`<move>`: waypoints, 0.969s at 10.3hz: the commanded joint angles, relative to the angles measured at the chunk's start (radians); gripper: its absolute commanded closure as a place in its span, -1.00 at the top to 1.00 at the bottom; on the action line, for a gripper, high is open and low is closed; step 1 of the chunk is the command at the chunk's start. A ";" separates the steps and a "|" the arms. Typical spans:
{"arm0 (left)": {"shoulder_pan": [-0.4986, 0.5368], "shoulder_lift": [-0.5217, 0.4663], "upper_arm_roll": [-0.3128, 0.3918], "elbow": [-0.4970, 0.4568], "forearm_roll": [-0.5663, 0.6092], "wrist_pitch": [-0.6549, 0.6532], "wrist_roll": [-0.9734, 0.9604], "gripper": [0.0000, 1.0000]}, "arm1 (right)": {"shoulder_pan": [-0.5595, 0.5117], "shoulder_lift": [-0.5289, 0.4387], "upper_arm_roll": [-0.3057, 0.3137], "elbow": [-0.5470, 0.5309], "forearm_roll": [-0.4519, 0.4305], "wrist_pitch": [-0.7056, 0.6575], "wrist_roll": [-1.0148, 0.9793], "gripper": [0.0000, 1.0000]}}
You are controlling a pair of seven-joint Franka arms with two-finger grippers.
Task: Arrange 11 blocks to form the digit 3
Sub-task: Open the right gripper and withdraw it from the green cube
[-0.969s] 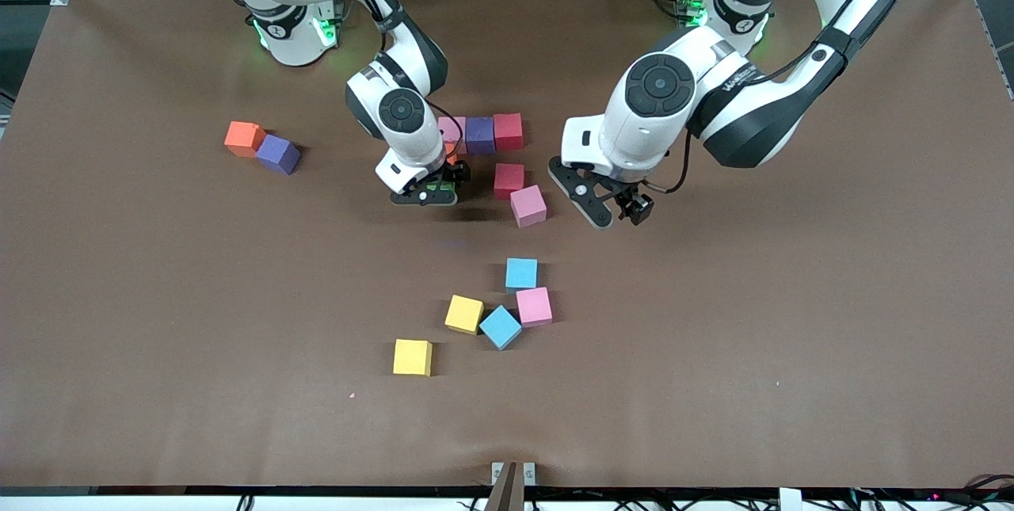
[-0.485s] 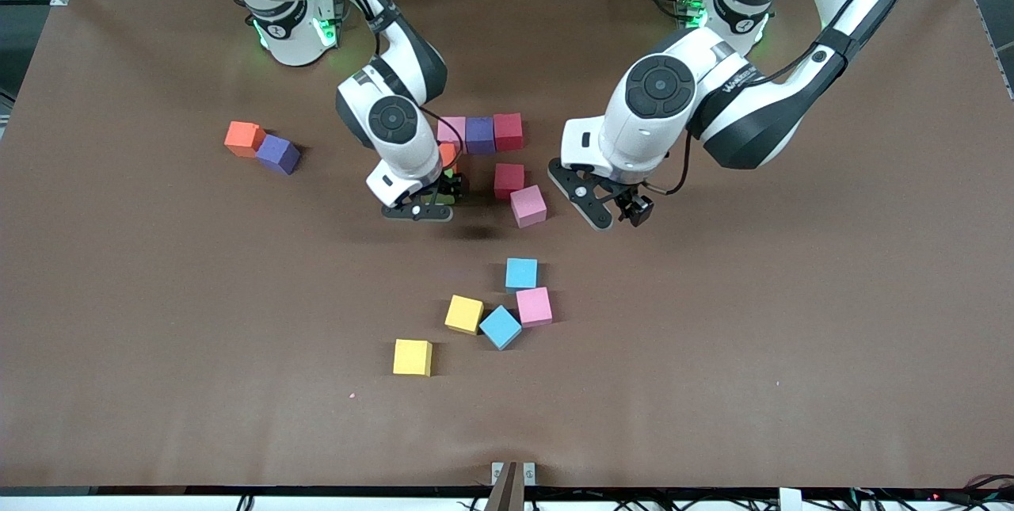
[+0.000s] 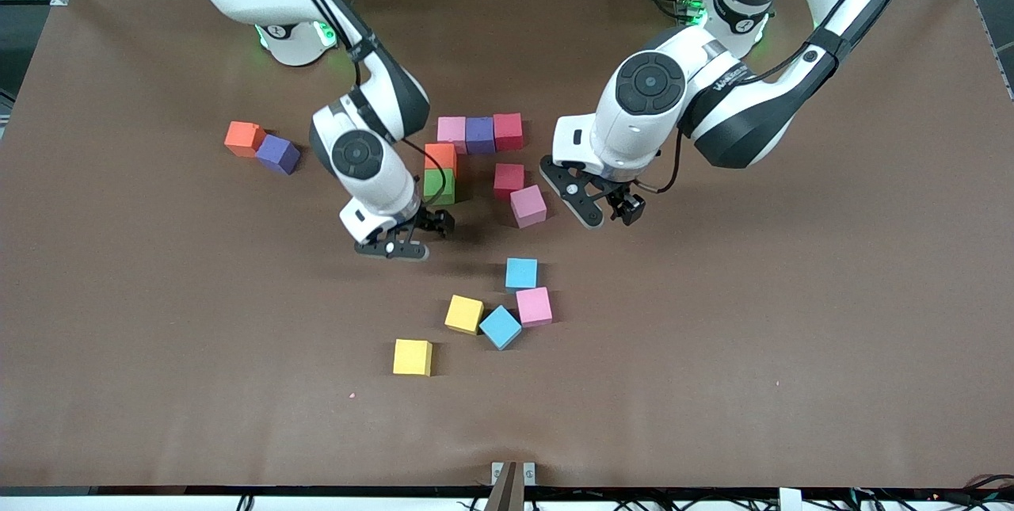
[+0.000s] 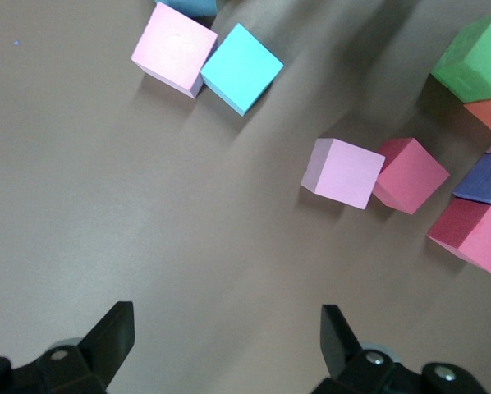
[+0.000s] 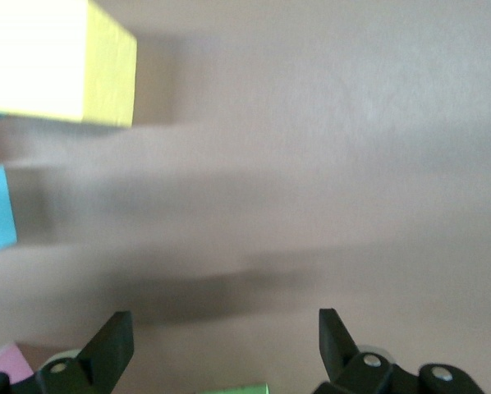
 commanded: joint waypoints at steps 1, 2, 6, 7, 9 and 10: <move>0.008 -0.006 0.008 0.022 -0.006 -0.016 -0.003 1.00 | -0.055 0.148 0.010 0.252 0.000 -0.125 -0.052 1.00; 0.008 -0.009 0.007 0.022 -0.007 -0.018 -0.003 1.00 | -0.085 0.170 0.010 0.273 -0.003 -0.125 -0.087 1.00; 0.025 -0.018 0.007 0.026 -0.030 -0.034 -0.002 1.00 | -0.208 0.182 0.010 0.311 -0.005 -0.133 -0.241 1.00; 0.025 -0.017 0.007 0.028 -0.032 -0.037 -0.002 1.00 | -0.245 0.176 0.010 0.310 -0.005 -0.146 -0.302 1.00; 0.023 -0.015 0.007 0.029 -0.032 -0.038 -0.002 1.00 | -0.303 0.156 0.008 0.305 -0.005 -0.186 -0.373 1.00; 0.022 -0.014 0.007 0.029 -0.032 -0.038 -0.005 1.00 | -0.323 0.140 0.008 0.305 -0.006 -0.221 -0.390 1.00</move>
